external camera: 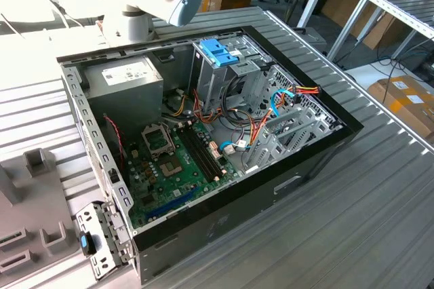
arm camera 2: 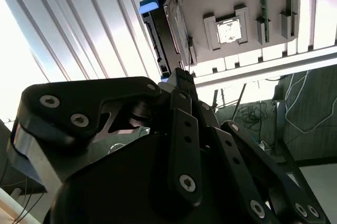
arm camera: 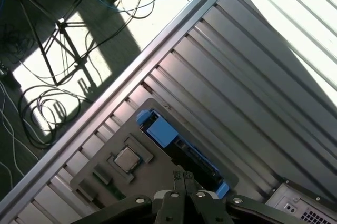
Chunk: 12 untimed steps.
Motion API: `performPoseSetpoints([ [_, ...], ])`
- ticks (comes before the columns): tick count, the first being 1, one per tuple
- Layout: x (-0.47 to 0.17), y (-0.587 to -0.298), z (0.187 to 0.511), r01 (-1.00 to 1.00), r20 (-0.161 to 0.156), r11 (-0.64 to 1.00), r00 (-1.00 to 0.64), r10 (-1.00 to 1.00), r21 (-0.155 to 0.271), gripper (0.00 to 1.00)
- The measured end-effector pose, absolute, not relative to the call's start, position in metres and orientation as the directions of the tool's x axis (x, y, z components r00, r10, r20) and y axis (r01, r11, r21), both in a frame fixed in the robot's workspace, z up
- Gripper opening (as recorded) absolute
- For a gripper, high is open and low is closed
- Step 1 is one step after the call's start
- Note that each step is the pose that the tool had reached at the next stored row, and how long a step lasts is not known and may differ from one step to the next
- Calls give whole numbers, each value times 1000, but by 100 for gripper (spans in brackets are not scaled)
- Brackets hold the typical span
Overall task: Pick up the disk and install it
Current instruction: 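Pick up the disk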
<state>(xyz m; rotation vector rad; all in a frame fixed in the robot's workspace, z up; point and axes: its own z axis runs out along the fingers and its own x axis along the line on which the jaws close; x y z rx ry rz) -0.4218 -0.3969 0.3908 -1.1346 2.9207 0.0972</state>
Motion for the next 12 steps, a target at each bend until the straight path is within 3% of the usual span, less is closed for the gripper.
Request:
performPoseSetpoints([
  [12,-422,-397,391,-721,-29,691,-693,-720,55,11],
])
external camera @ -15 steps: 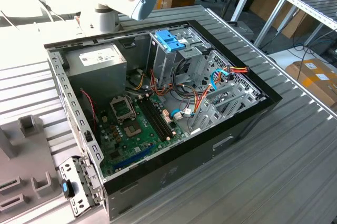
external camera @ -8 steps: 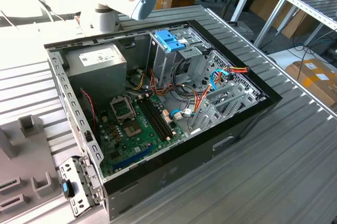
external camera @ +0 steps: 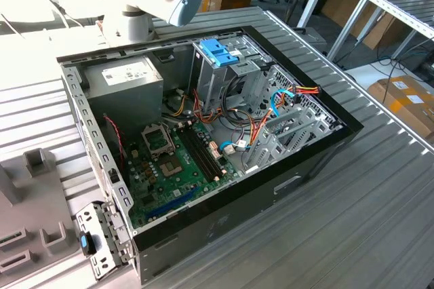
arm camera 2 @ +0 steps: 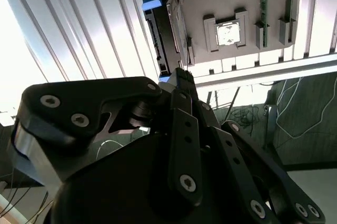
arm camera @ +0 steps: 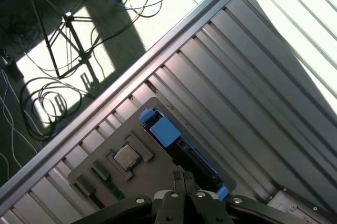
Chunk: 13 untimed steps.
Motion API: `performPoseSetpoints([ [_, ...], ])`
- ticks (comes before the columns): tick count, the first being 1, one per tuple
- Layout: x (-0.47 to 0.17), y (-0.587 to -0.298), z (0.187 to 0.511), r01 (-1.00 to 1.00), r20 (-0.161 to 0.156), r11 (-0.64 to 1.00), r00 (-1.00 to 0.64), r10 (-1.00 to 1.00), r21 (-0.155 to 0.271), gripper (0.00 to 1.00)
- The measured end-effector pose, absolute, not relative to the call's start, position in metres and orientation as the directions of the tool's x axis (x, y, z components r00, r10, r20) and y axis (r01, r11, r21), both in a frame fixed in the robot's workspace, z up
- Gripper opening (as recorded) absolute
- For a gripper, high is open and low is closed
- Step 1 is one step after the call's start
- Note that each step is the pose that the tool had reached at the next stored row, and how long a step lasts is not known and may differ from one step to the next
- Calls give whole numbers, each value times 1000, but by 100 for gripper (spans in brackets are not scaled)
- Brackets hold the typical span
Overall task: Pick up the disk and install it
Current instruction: 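Pick up the disk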
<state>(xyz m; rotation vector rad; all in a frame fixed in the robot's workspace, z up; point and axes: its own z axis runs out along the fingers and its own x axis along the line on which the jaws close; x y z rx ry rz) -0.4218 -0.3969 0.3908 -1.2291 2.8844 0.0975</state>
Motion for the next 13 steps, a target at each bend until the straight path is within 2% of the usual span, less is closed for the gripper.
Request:
performPoseSetpoints([
  [13,-422,-397,391,-750,-29,659,-661,-750,55,11],
])
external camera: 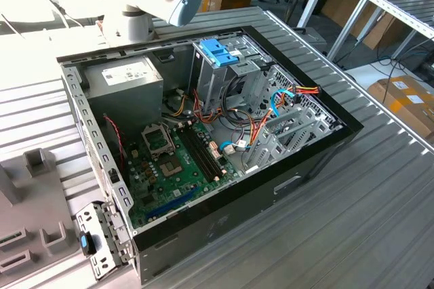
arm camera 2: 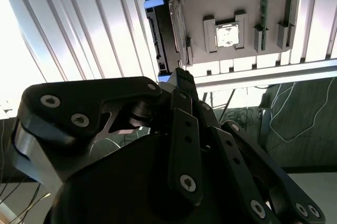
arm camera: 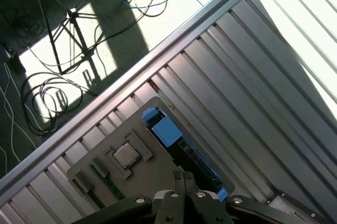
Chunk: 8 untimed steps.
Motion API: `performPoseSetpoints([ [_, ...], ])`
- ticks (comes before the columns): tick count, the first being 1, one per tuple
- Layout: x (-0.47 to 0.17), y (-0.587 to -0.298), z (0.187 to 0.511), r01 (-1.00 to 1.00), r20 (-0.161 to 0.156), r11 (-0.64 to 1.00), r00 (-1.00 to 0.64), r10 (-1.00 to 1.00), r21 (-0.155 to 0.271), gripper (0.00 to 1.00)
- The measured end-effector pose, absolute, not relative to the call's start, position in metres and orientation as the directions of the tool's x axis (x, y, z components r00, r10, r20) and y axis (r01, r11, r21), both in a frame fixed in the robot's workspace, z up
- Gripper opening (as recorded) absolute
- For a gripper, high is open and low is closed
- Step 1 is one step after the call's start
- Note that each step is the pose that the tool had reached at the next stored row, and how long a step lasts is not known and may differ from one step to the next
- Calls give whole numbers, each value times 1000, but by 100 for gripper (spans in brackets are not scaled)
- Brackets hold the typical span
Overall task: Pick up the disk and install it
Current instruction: 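Pick up the disk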
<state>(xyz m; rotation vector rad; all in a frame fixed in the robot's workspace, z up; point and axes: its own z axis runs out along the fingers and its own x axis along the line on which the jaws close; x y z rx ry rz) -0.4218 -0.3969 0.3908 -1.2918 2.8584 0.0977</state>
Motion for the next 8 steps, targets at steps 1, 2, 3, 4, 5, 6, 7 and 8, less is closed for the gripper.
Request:
performPoseSetpoints([
  [1,-422,-397,391,-751,-29,658,-659,-751,55,11],
  [2,-422,-397,391,-753,-29,656,-658,-753,55,11],
  [3,-422,-397,391,-755,-29,654,-656,-754,55,11],
  [4,-422,-397,391,-757,-29,651,-653,-757,55,11],
  [5,-422,-397,391,-759,-29,649,-651,-758,55,11],
  [6,-422,-397,391,-760,-29,648,-650,-760,55,11],
  [7,-422,-397,391,-763,-29,644,-646,-763,55,11],
  [8,-422,-397,391,-767,-29,639,-641,-767,55,11],
])
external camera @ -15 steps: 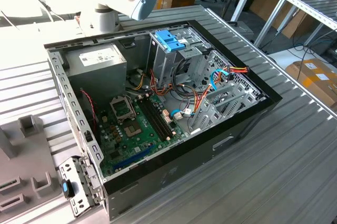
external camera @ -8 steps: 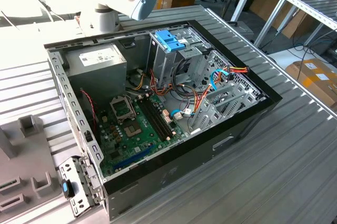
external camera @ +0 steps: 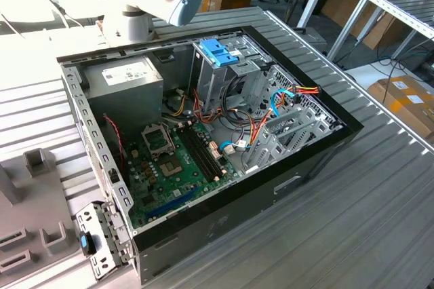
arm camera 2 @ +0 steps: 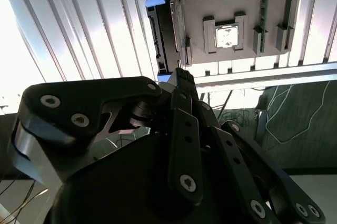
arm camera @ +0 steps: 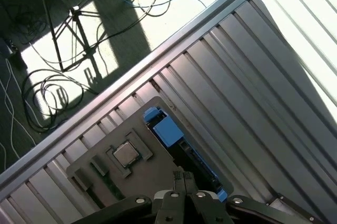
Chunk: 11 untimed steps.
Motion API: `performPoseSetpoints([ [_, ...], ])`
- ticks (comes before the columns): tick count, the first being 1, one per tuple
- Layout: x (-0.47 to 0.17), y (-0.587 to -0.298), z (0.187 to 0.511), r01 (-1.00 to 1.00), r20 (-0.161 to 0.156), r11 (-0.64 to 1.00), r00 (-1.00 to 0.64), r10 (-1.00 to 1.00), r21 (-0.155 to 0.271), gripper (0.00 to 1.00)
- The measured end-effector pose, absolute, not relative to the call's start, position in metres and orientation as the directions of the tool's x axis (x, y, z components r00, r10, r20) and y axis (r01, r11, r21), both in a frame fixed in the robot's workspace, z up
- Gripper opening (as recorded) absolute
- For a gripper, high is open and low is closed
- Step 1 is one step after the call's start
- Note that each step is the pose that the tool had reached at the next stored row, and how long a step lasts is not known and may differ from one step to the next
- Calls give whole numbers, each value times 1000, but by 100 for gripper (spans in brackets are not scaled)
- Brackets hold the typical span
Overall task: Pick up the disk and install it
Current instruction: 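Pick up the disk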
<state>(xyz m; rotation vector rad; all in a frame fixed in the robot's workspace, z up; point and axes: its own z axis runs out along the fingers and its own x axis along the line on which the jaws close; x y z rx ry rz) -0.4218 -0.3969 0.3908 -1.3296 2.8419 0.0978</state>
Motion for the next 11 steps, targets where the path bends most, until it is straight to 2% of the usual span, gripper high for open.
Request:
performPoseSetpoints([
  [11,-422,-397,391,-790,-29,611,-613,-789,55,11],
])
